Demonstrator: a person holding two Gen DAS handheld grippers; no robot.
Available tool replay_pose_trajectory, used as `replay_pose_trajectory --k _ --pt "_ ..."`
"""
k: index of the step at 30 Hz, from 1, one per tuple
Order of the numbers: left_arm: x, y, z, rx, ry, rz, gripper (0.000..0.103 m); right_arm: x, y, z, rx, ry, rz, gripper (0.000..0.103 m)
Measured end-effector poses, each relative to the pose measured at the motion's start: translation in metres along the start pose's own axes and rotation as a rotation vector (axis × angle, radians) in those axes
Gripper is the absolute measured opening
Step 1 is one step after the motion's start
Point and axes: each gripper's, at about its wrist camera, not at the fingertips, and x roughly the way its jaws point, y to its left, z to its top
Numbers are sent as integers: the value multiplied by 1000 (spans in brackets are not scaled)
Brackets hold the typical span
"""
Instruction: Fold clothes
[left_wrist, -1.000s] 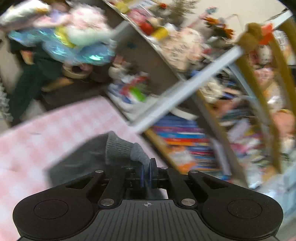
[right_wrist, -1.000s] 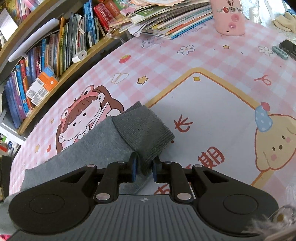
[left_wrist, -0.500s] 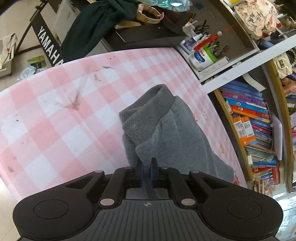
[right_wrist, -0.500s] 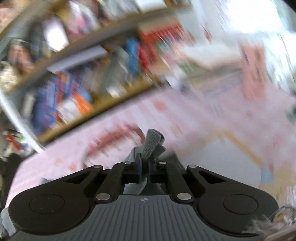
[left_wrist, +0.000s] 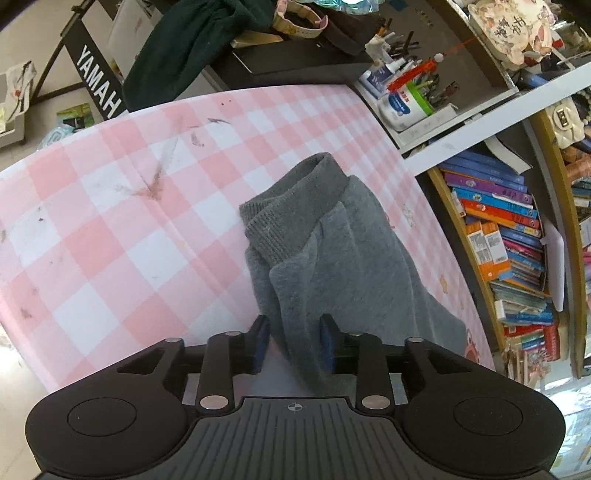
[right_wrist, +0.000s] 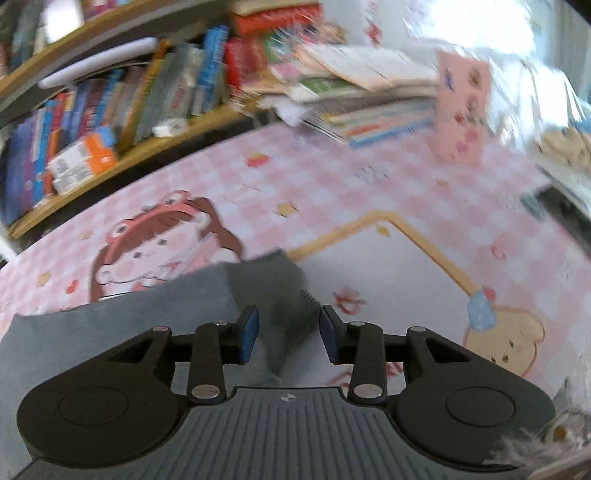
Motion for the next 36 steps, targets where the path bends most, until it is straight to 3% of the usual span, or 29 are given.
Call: replay_pose_trajectory --k 2,6,11,22,28,30,36 --pt "2 -2 0 -6 -2 -7 35 -6 22 -5 -87 -8 35 42" --pt "6 -6 0 -7 -10 -5 36 -13 70 -16 -301 -27 107 45" --pt "7 3 1 -108 -37 -36 35 -24 111 -27 -504 -95 122 48" --pt "10 13 2 -242 -56 -74 30 -30 131 -35 -561 -83 186 48" --pt "10 14 1 -250 -59 -71 23 -14 115 -35 -435 11 179 47" --pt "11 18 0 -258 -59 -71 16 -12 109 -35 -405 21 185 47" --pt "14 17 1 -247 -59 -67 9 -15 127 -46 -497 49 307 46"
